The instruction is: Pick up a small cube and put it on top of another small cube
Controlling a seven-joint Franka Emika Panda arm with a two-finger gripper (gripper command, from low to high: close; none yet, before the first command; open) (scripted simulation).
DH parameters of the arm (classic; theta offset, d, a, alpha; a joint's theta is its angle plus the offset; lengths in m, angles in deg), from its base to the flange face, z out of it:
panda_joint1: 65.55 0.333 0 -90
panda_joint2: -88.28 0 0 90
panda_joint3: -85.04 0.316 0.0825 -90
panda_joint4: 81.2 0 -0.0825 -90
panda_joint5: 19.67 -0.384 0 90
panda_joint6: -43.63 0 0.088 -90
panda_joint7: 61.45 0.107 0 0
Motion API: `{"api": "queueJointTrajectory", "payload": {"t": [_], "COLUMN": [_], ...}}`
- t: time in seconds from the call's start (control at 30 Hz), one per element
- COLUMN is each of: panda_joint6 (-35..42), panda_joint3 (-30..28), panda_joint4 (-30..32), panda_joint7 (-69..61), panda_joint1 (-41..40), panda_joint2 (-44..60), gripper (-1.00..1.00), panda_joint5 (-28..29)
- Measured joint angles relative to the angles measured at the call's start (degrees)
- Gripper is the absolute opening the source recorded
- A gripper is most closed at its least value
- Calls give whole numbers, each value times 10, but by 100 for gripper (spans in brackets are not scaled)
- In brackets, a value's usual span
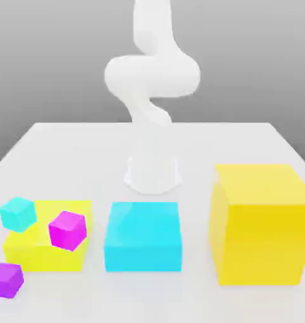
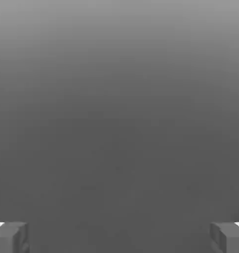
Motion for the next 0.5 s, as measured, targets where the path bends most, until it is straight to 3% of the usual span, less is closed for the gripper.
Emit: {"api": "queueJointTrajectory", "payload": {"t": [0.5], "panda_joint6": [-91], "panda_joint3": [-170], "panda_joint4": [13], "panda_joint7": [-209], "panda_joint1": [17], "panda_joint2": [314], "gripper": [0], "panda_joint5": [-118]}}
